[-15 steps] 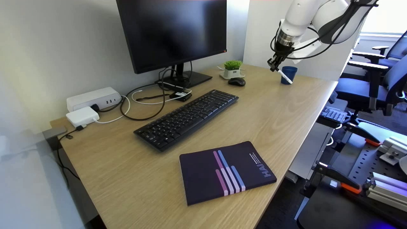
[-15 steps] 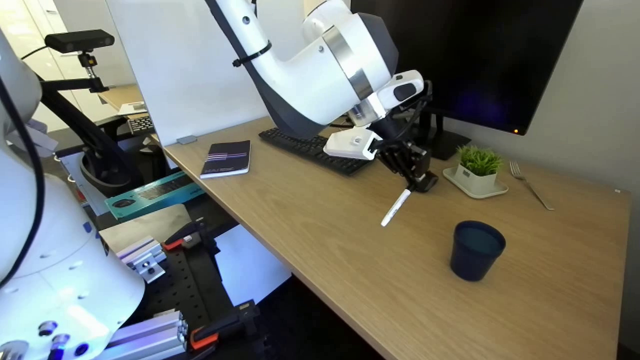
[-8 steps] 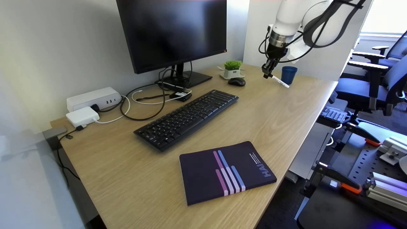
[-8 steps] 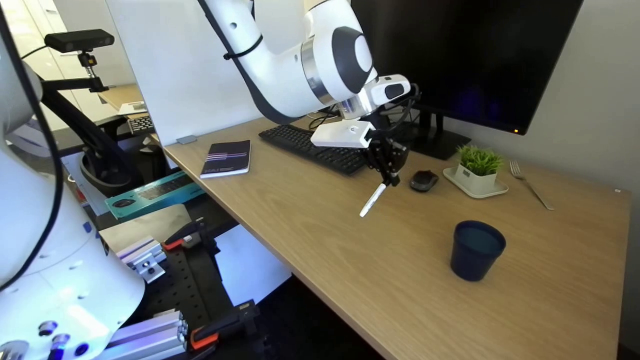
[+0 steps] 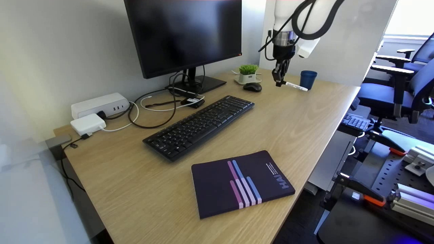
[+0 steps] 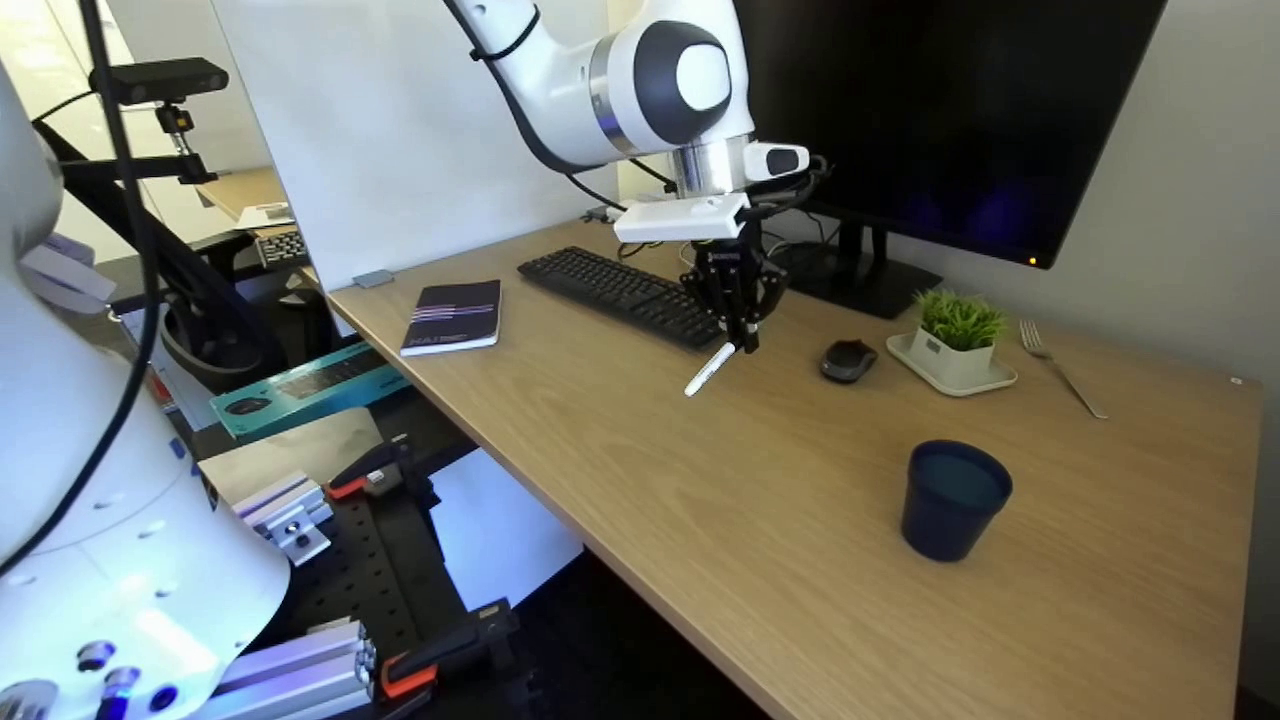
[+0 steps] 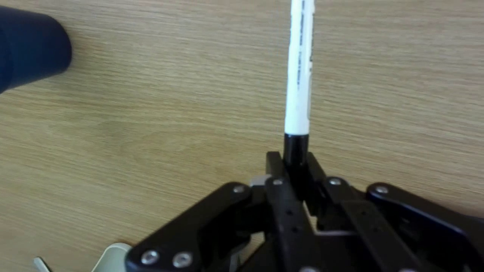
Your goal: Remove the marker from the cup and put it on the table
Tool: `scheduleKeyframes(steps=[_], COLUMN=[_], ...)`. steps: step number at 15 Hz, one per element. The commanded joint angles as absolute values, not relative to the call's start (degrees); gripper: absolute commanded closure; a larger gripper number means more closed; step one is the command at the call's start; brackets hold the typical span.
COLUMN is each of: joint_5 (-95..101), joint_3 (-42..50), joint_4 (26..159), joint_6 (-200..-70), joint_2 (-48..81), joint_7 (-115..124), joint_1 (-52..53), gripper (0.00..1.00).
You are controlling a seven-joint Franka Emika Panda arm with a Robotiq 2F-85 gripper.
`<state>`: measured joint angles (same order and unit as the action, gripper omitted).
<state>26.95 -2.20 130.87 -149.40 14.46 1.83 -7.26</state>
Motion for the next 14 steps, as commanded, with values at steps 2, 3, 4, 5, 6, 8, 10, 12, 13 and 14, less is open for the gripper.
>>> scheduleKeyframes(steps=[2,3,4,5,6,8,10,12,13,14], joint_5=[22.45,21.42,21.00,20.31,19.63,20.14,20.31,20.55,20.63,20.77], joint_3=[-0.19,-0.28,-0.05,0.05,0.23,1.67,2.72,3.64,4.09,4.52], joint_4=[121.13,119.52,118.24,117.52,116.85,116.05,115.80,115.84,115.88,116.08], joint_6=[-135.89,-134.42,-133.77,-134.40,-135.36,-138.62,-140.10,-141.03,-141.13,-141.45], joint_2=[21.33,23.41,25.35,27.21,28.86,31.41,31.12,31.10,30.99,30.79], joint_7=[1.25,1.69,2.75,3.64,4.44,8.14,10.61,12.07,12.55,12.79], joint_1=[-1.24,-0.40,0.47,1.04,1.49,3.03,3.83,4.42,4.66,4.79], gripper=[0.96,0.96,0.96,0.96,0.96,0.96,0.59,0.47,0.41,0.33])
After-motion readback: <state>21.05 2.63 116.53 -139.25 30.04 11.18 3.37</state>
